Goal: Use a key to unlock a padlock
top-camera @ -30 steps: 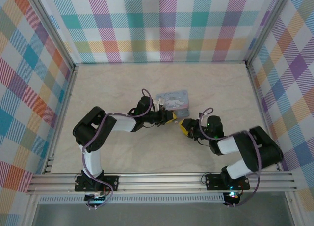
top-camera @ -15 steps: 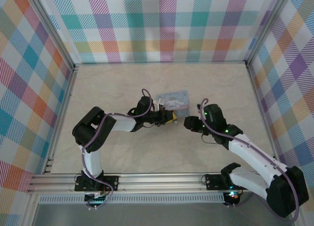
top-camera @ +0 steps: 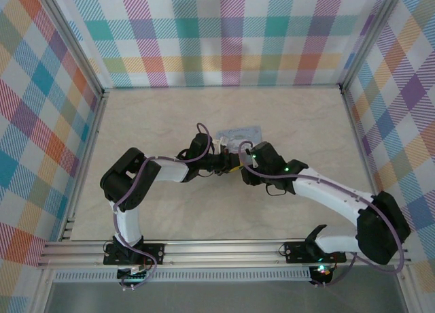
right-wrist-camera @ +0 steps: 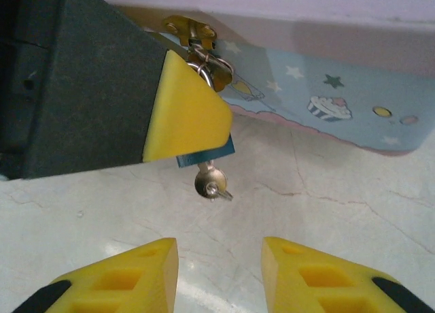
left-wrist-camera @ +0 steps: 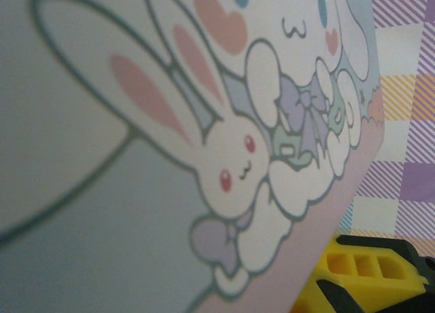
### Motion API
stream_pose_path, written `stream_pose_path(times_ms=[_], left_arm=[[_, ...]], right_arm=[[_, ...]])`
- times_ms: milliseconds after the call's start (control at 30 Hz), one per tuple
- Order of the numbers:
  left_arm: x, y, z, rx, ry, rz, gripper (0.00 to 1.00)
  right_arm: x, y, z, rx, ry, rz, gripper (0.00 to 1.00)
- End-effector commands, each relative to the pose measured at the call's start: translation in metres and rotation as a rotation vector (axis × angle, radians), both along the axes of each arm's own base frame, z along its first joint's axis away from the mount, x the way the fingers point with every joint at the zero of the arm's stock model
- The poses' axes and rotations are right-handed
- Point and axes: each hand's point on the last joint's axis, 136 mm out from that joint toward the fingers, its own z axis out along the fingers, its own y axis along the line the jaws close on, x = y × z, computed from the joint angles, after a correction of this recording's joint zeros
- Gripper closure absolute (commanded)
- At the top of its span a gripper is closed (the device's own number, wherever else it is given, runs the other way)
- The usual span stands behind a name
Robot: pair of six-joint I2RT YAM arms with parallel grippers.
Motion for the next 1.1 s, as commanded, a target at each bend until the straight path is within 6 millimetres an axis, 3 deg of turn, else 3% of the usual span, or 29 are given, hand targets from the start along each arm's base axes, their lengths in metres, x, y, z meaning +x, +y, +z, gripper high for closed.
stream_pose_path(times_ms=[0, 467, 800, 1000, 1067], left_arm=[[-0.001, -0.008, 0.035, -0.063, -0.060, -0.041, 1.00], [-0.002, -0.009, 0.040, -0.074, -0.062, -0.046, 1.00], [-0.002, -0.009, 0.042, -0.080, -0.067, -0.046, 1.00], [-0.002, -0.009, 0.044, -0.082, -0.070, -0.046, 1.00], [-0.002, -0.009, 0.043, -0.080, -0.070, -0.046, 1.00]], right_arm=[[0.011, 0.004, 0.006, -0.065, -0.051, 0.032, 0.62], [0.023, 0.023, -0.004, -0.140, -0.054, 0.091, 0.62], [0.029, 0.023, -0.009, -0.184, -0.056, 0.086, 0.64], [0.031, 0.024, -0.009, -0.187, -0.060, 0.089, 0.71], [0.029, 0.024, -0.012, -0.191, -0.052, 0.097, 0.88]])
